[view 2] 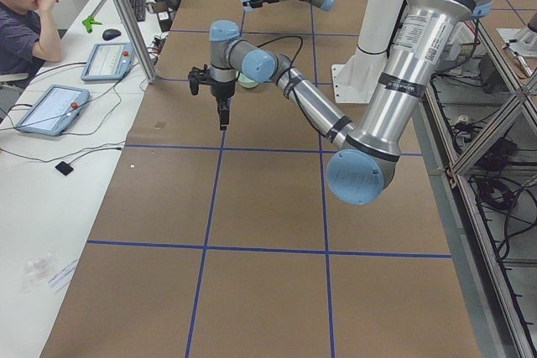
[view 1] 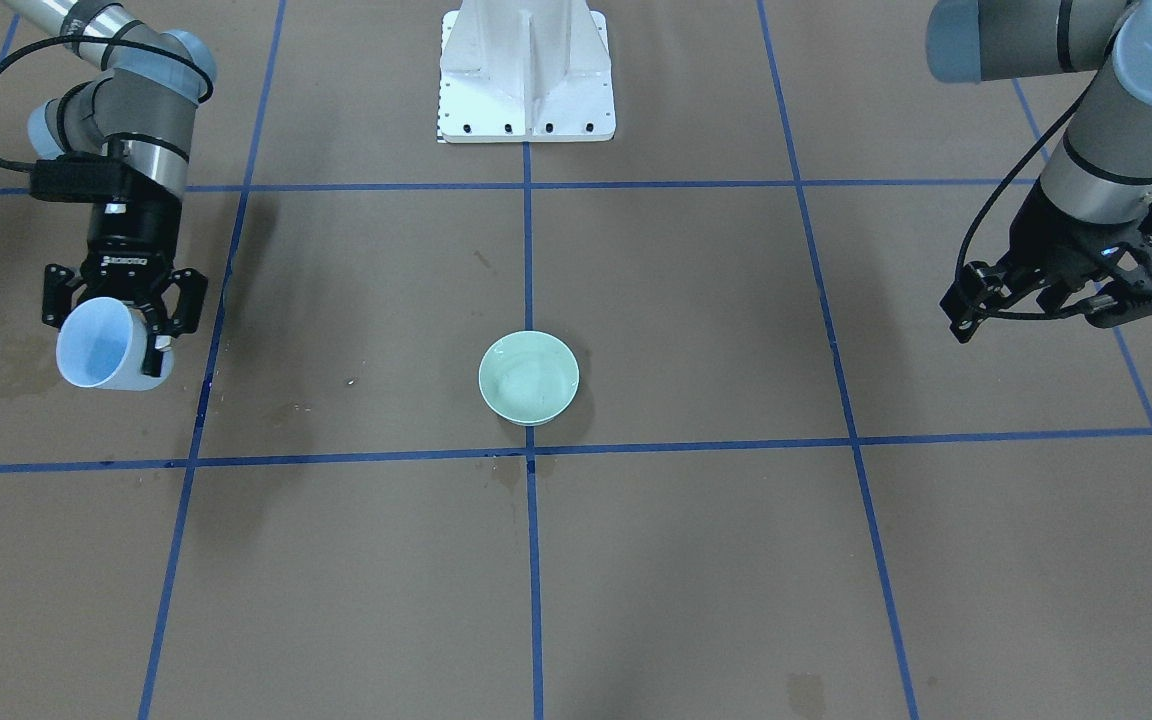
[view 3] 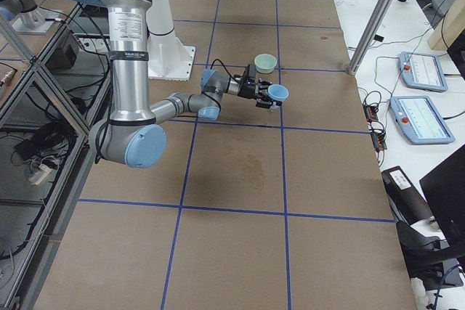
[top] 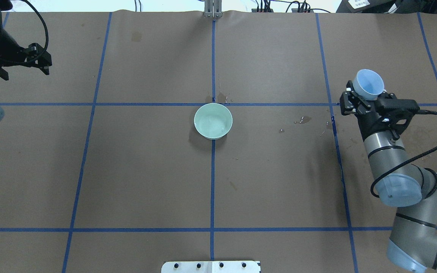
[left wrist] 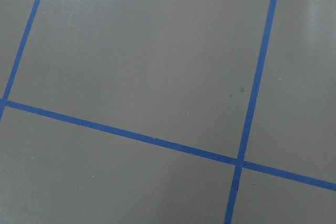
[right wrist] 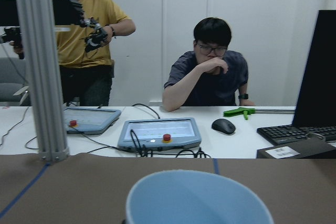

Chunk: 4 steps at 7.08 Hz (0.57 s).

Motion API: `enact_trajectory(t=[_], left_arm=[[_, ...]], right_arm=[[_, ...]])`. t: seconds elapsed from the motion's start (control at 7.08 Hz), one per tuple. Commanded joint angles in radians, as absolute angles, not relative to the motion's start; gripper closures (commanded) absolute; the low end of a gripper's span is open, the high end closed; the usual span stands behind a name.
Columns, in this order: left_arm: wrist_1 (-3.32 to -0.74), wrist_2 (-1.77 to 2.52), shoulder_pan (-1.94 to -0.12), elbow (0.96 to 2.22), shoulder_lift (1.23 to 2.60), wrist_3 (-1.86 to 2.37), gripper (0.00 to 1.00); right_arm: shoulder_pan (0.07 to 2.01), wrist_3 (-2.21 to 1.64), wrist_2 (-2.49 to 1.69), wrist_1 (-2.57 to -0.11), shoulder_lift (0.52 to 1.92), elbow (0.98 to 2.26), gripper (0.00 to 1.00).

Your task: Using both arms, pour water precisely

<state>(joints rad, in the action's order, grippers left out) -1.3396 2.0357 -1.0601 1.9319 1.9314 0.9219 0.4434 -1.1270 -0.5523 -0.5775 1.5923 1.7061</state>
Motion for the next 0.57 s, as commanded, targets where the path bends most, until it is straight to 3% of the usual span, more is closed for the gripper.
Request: enact_trajectory(t=[0.0, 0.42], left_arm=[[-1.312, 2.033, -1.058, 1.960, 1.937, 0.922, 0.00], [-1.310, 2.031, -1.058, 1.962, 1.945, 0.922, 0.00]], right_arm=[[0.449, -1.280, -0.506, -0.577, 1.692, 1.567, 1.00], [0.453, -1.363, -0.506, -0.578, 1.703, 1.434, 1.00]])
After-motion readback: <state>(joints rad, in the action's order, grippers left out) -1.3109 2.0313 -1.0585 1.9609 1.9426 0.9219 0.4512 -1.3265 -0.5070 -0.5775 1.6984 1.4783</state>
